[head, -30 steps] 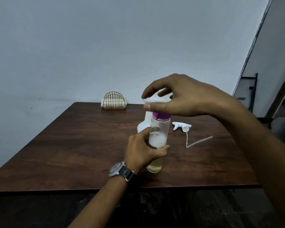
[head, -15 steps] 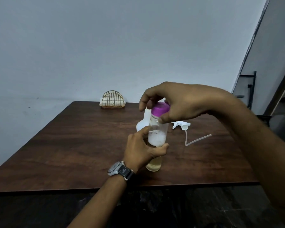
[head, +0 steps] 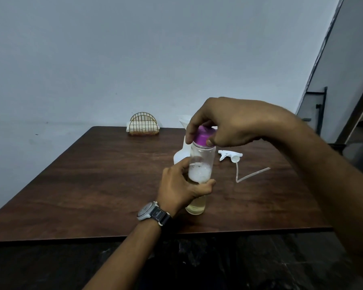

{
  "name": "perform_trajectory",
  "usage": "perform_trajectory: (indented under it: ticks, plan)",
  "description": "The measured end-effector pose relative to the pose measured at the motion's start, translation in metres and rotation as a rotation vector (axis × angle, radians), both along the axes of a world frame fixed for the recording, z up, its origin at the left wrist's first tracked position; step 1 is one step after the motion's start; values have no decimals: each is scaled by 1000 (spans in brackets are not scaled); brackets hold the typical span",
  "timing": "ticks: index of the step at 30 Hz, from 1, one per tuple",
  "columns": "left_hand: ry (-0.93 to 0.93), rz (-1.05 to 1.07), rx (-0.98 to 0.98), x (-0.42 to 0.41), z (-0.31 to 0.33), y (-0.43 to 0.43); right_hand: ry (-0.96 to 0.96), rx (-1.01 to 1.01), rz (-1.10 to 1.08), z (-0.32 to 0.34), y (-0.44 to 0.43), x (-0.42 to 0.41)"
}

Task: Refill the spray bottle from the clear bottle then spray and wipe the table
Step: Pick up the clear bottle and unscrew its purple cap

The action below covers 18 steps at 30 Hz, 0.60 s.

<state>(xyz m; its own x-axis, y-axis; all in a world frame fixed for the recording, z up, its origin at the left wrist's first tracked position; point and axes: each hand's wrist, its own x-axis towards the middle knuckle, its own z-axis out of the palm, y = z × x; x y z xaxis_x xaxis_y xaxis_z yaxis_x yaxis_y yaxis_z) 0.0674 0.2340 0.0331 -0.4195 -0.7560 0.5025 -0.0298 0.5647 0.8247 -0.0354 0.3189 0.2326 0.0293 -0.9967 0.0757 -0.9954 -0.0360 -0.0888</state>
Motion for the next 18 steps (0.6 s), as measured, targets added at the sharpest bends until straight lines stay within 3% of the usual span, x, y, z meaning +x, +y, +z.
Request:
perform_trajectory:
  ticks: [6, 10, 13, 18]
  plan:
    - [-7, 3, -11, 1, 1, 0, -232, 26, 113, 0, 1, -7]
    - [-4, 2, -20, 0, 0, 0, -9, -186, -125, 5, 0, -3]
    - [-5, 4, -17, 1, -1, -1, 88, -108, -138, 1, -4, -1]
    - [8, -2, 2, 0, -1, 0, 44, 18, -12, 5, -4, -5]
